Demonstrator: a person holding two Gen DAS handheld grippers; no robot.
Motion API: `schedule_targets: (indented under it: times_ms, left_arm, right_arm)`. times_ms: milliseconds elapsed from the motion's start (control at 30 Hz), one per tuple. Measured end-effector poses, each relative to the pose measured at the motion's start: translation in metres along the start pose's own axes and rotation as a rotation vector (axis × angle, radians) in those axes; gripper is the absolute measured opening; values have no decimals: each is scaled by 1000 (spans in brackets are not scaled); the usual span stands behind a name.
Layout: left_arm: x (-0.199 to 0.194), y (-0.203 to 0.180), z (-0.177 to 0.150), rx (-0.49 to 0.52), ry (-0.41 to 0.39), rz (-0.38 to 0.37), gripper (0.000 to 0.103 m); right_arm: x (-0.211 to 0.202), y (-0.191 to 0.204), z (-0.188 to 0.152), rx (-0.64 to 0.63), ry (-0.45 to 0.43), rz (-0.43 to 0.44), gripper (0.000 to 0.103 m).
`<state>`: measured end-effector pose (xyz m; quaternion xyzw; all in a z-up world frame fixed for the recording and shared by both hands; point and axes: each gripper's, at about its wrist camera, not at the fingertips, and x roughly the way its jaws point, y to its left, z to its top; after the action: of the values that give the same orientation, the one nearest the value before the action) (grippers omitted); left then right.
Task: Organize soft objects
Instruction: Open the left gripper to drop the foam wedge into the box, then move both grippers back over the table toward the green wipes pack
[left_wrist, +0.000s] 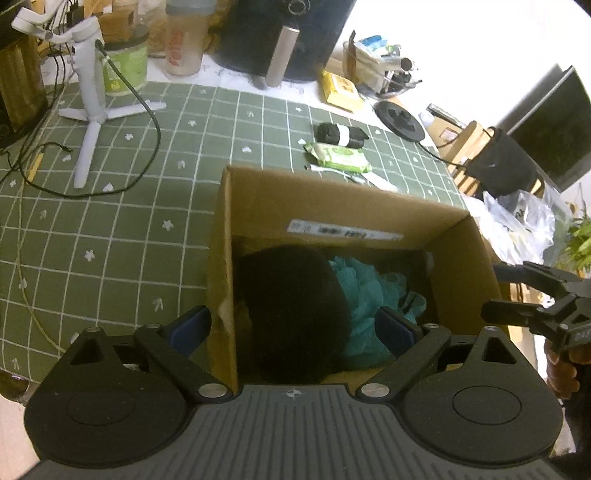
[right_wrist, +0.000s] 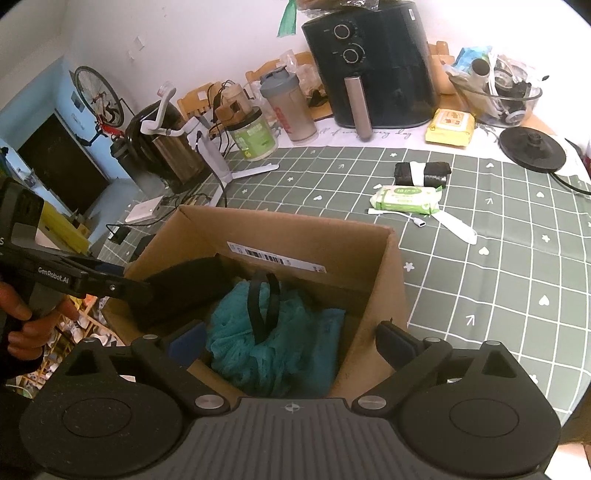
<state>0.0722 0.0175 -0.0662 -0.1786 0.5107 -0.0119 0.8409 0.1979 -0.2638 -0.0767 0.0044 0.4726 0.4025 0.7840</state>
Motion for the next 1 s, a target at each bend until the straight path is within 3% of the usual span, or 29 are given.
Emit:
schedule_targets:
  times_ms: [233,667,1000]
  left_arm:
    - [-8,0,20,27,-64,26,97]
    - [-10,-15,50,123,-163,47,96]
    - [-12,-21,71,185,-195,15,96]
  right_arm:
    - [-7,-11,7,28,-68,-103,103]
    - [-9,-41,24,120,-164,-390,103]
    - [11,-70,60,75,-196,-447,103]
